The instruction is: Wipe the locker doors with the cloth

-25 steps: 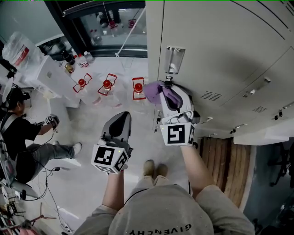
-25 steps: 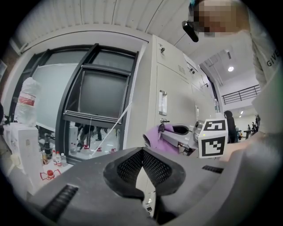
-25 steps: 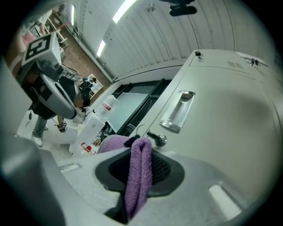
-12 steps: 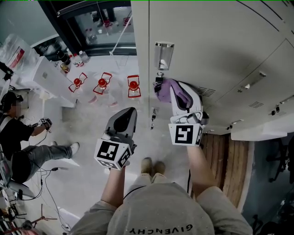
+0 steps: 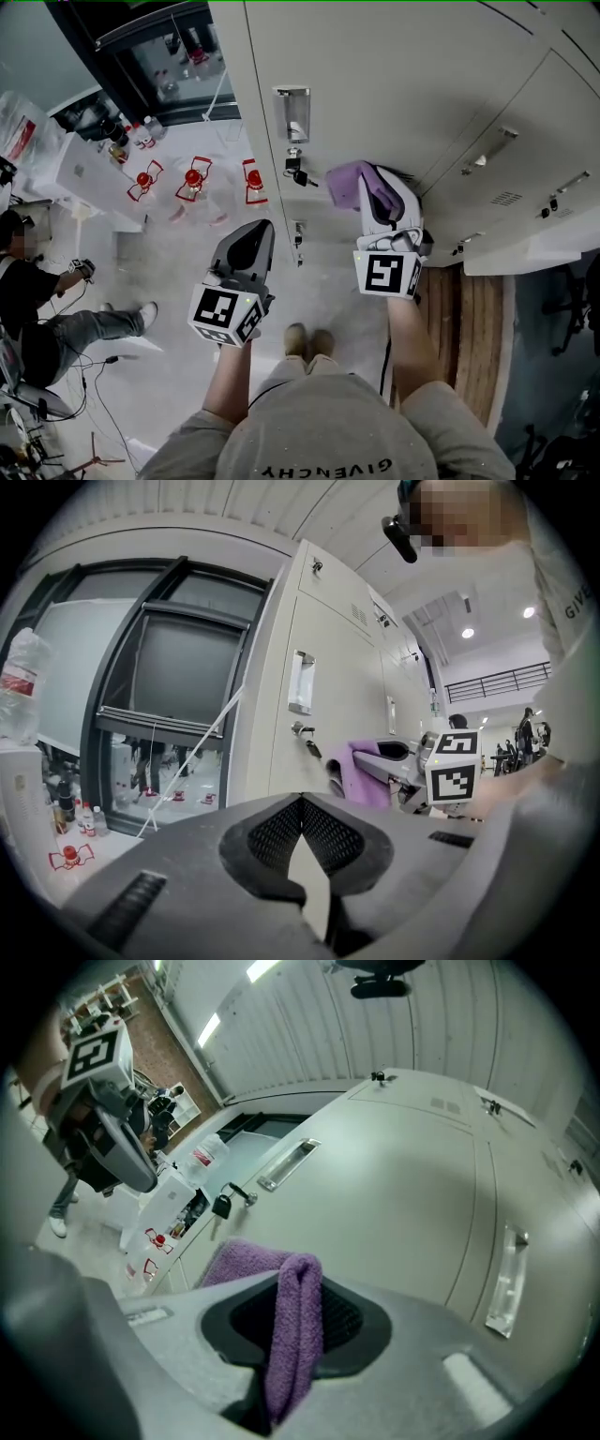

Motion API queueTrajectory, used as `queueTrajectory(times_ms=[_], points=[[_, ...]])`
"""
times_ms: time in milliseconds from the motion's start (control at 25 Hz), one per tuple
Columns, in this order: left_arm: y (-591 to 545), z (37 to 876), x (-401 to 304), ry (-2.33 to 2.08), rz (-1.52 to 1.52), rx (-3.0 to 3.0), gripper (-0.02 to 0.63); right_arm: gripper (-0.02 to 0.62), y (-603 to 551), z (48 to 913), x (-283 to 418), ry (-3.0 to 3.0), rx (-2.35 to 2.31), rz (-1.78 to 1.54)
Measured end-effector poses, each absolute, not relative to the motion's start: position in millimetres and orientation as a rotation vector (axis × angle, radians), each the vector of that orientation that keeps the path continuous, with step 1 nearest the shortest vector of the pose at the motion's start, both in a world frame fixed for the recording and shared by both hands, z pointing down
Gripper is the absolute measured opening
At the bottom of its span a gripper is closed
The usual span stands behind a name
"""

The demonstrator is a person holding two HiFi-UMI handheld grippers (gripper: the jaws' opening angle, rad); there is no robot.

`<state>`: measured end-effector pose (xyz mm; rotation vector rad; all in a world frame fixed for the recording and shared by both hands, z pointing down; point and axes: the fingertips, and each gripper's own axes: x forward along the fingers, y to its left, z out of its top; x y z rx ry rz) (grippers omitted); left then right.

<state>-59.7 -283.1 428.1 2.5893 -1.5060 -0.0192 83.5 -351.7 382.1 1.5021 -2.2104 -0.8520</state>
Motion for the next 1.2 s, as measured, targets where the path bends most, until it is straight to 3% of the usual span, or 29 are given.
queueTrajectory(times_ms=[560, 1200], points=[[-284, 425, -33, -1.43, 0.002, 2.642, -0.002, 0.066, -351, 381, 167, -2.063, 1.679, -0.793], [-278, 414, -35, -1.437, -0.003, 2.664, -0.002, 0.064, -345, 375, 199, -2.213, 1.795, -0.623]])
